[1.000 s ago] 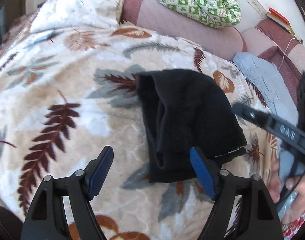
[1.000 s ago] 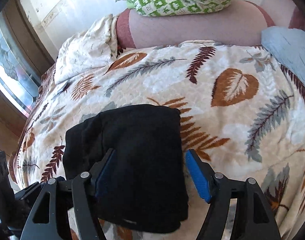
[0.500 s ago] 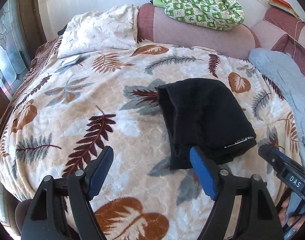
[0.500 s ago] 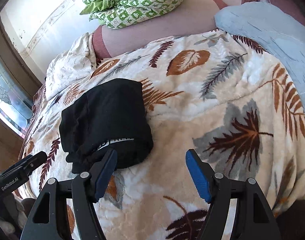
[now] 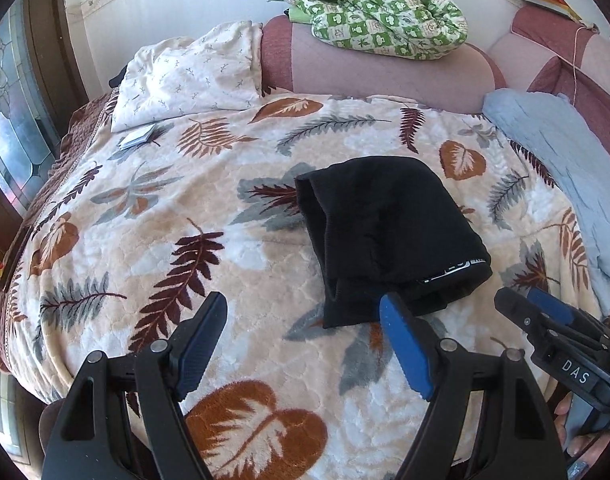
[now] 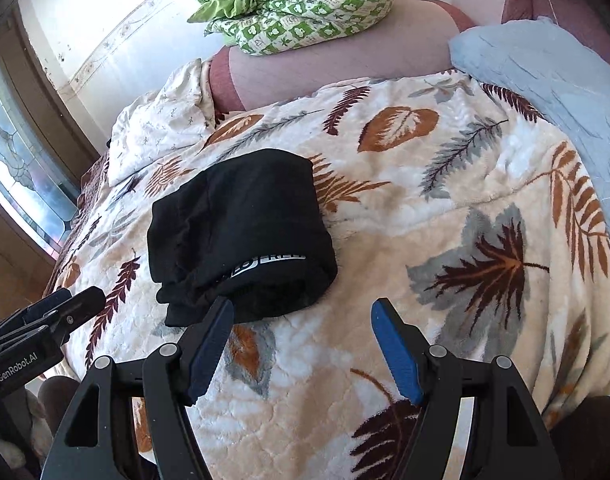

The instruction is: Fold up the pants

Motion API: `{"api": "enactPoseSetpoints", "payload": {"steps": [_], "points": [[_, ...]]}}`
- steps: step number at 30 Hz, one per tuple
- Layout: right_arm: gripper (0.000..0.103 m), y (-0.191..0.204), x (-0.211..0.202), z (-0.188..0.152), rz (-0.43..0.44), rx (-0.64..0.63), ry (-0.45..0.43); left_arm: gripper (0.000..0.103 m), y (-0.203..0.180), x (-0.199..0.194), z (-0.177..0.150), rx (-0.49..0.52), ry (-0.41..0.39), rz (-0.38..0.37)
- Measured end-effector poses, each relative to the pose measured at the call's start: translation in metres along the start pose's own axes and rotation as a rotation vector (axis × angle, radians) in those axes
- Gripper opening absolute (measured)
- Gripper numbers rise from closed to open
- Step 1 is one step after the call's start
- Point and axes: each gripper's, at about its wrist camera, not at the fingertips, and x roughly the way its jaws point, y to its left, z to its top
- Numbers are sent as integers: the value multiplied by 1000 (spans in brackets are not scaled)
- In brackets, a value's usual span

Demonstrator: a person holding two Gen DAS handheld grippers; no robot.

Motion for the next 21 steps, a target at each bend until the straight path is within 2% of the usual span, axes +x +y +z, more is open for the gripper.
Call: {"api": "enactPoseSetpoints", "payload": {"steps": [21], "points": [[77, 9, 10, -6, -9, -20, 30, 78, -2, 14, -5, 1, 42, -25]]}}
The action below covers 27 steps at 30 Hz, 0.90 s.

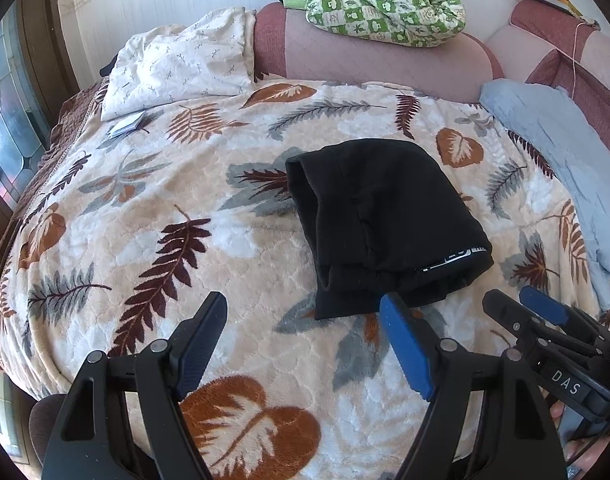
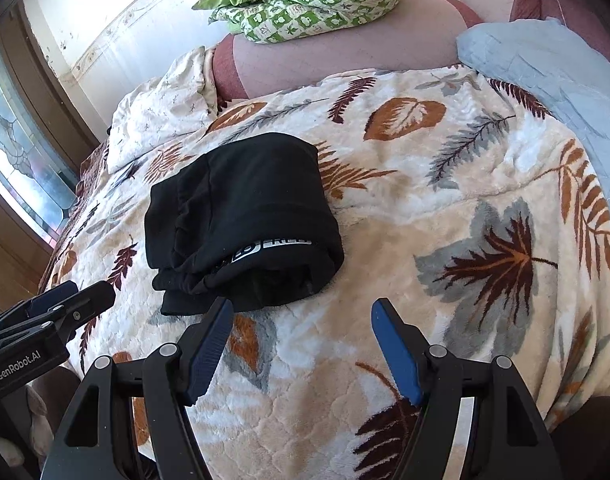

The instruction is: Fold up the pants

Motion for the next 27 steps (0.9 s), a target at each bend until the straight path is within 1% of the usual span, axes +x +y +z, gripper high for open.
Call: {"api": "enactPoseSetpoints", "payload": {"steps": [4, 6, 8, 9, 13, 15, 16, 19, 20, 23, 27], "points": [[77, -1, 2, -1, 1, 0, 4, 78, 0, 1, 1, 5, 5, -16], [77, -1, 2, -1, 0, 0, 4, 78, 4, -3, 7, 5, -6, -37], [77, -2, 1, 0, 6, -3, 6, 78, 13, -7, 15, -17, -23, -59], [77, -2, 0, 3, 7, -6, 4, 78, 20, -7, 21, -40, -23, -86], [77, -12, -7, 24, 27, -10, -20, 79, 48, 14, 39, -164, 31, -265], [79, -18, -7, 41, 69, 4, -17, 79, 56, 31, 43, -221, 59, -342], [80, -21, -3, 49, 98, 15, -4, 79, 57, 39, 45, -236, 66, -369], [83, -29, 18, 68, 207, 46, 68, 79, 57, 66, 45, -268, 103, -426], [83, -31, 29, 73, 230, 59, 97, 79, 56, 75, 45, -285, 122, -452], [83, -39, 55, 85, 269, 94, 134, 79, 51, 104, 42, -341, 179, -531], [83, -49, 86, 96, 350, 176, 174, 79, 45, 133, 42, -383, 223, -579]]}}
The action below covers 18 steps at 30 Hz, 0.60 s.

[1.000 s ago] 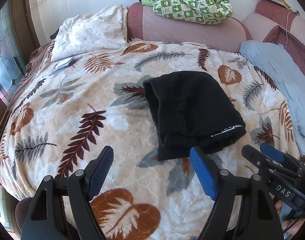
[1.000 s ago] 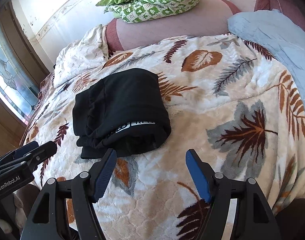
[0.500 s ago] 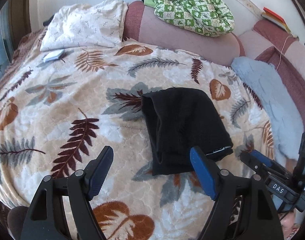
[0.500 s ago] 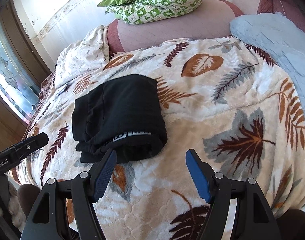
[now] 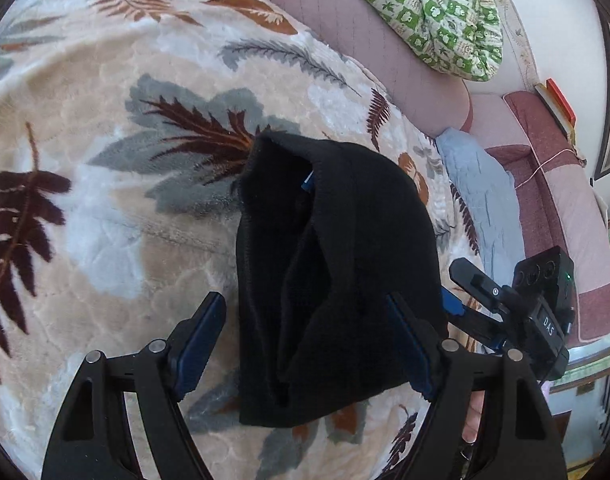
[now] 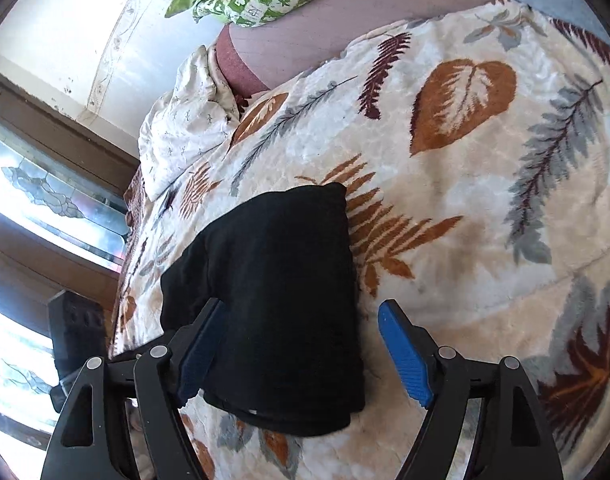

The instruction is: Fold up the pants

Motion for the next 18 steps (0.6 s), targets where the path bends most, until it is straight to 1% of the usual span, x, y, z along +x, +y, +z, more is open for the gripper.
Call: {"api": "enactPoseSetpoints", "payload": {"steps": [2, 5, 6, 9, 11, 12, 13, 14, 15, 16, 17, 18], "points": [[84, -6, 12, 7, 15, 32, 21, 79, 4, 9, 3, -22, 14, -16], [84, -9, 26, 15, 30, 49, 39, 83, 0, 14, 6, -8, 4, -32], [84, -8, 29, 17, 32, 48, 46, 85, -2, 16, 7, -1, 5, -33], [84, -2, 43, 19, 33, 19, 78, 91, -10, 22, 6, 41, 6, -9], [84, 4, 52, 18, 29, -14, 101, 91, -19, 26, 5, 88, 7, 26], [86, 7, 56, 17, 23, -28, 109, 88, -23, 26, 3, 114, 5, 46], [85, 11, 58, 15, 10, -43, 109, 81, -25, 25, 2, 130, 3, 53], [84, 14, 58, 14, -4, -59, 107, 66, -27, 24, 1, 138, 3, 57], [77, 16, 58, 13, -11, -69, 104, 55, -28, 23, 1, 145, 1, 67], [72, 18, 56, 11, -23, -77, 98, 51, -30, 20, 0, 150, -3, 65], [65, 19, 54, 11, -27, -80, 95, 43, -32, 15, 0, 156, -8, 55], [60, 20, 52, 10, -24, -81, 93, 39, -35, 12, 0, 168, -15, 60]]}}
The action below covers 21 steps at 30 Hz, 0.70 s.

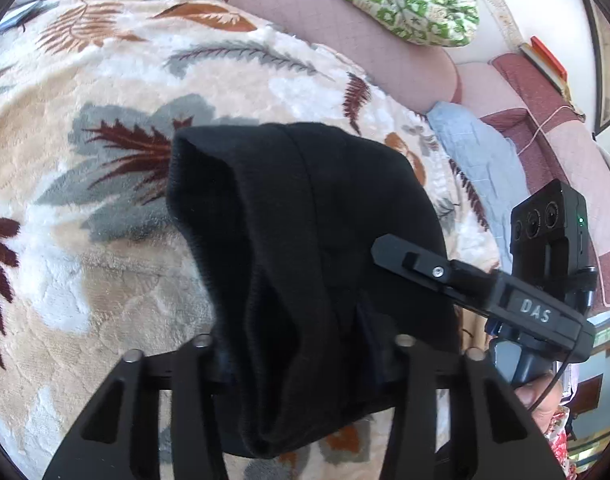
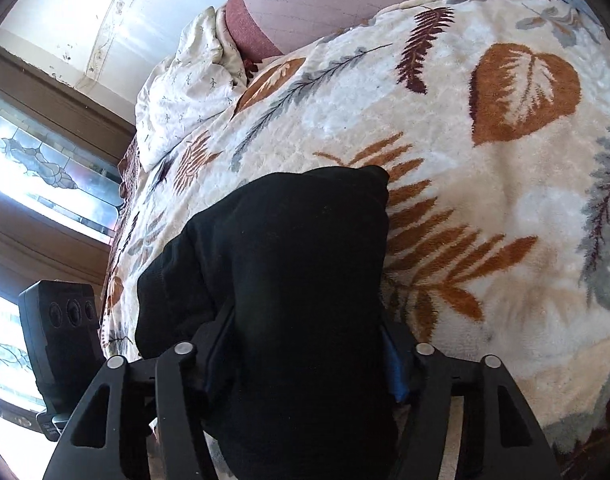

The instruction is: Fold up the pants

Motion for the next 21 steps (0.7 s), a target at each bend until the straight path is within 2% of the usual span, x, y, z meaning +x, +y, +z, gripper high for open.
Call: {"api": "enactPoseSetpoints", "payload": {"steps": [1, 3, 11, 16, 21], "points": [[55, 2, -3, -1, 0, -6, -3, 39, -5, -4, 1, 18, -6, 9], [51, 10, -9, -1, -1, -26, -13, 39, -14, -12, 2, 59, -24, 40], [49, 40, -25, 23, 31, -38, -68, 39, -10, -29, 49, 26, -66, 21], [49, 42, -12, 50, 26, -7, -85, 39, -12, -15, 78, 44, -63, 65], [49, 29, 4, 71, -13, 33, -82, 39, -5, 13, 98, 19, -13, 64]]}}
